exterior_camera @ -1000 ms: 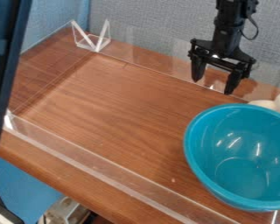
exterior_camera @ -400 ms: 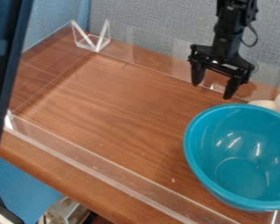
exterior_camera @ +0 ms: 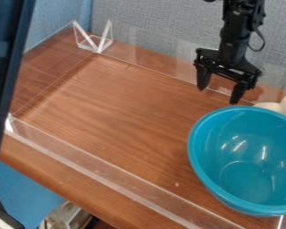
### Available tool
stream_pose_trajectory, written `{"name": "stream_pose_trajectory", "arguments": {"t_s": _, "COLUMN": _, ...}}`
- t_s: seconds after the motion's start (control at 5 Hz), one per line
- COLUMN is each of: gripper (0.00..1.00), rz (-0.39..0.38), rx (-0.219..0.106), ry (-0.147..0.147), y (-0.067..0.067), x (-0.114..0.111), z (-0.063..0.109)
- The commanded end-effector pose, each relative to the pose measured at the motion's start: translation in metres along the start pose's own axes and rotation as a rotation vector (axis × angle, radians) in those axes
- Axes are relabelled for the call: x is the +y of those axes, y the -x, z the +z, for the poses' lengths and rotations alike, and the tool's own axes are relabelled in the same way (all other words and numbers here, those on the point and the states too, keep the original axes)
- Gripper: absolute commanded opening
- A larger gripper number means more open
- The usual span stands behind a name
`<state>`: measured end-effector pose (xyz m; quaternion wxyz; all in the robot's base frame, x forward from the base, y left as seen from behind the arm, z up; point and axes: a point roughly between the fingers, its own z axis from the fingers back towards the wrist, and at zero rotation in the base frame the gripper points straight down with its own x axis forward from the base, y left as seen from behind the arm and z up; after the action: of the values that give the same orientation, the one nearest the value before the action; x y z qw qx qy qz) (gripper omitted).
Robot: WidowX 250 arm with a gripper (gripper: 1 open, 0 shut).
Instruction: Put the mushroom in the blue bowl
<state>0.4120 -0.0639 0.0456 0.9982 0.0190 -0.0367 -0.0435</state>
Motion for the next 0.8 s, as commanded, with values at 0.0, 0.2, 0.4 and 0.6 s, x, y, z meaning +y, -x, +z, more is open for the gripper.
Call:
{"name": "stream_pose_trajectory", "arguments": {"t_s": 0.0, "gripper": 1.00, "rz": -0.011, "rx": -0.079, "ry": 0.006, "y": -0.0066, "x": -0.0062, "z": 0.0244}}
{"name": "stream_pose_trajectory", "arguments": {"t_s": 0.2, "gripper": 1.00, "rz": -0.013, "rx": -0.086, "ry": 0.006, "y": -0.0070, "x": -0.0086, "z": 0.0224}}
{"name": "stream_pose_trajectory", "arguments": {"t_s": 0.4, "gripper": 1.00, "rz": -0.014, "rx": -0.093, "ry": 0.008, "y": -0.0074, "x": -0.0108, "z": 0.0207}}
{"name": "stream_pose_trajectory", "arguments": {"t_s": 0.6, "gripper": 0.00, "rz": -0.011, "rx": -0.093, "ry": 0.007, "y": -0.0088, "x": -0.0127, "z": 0.0194}}
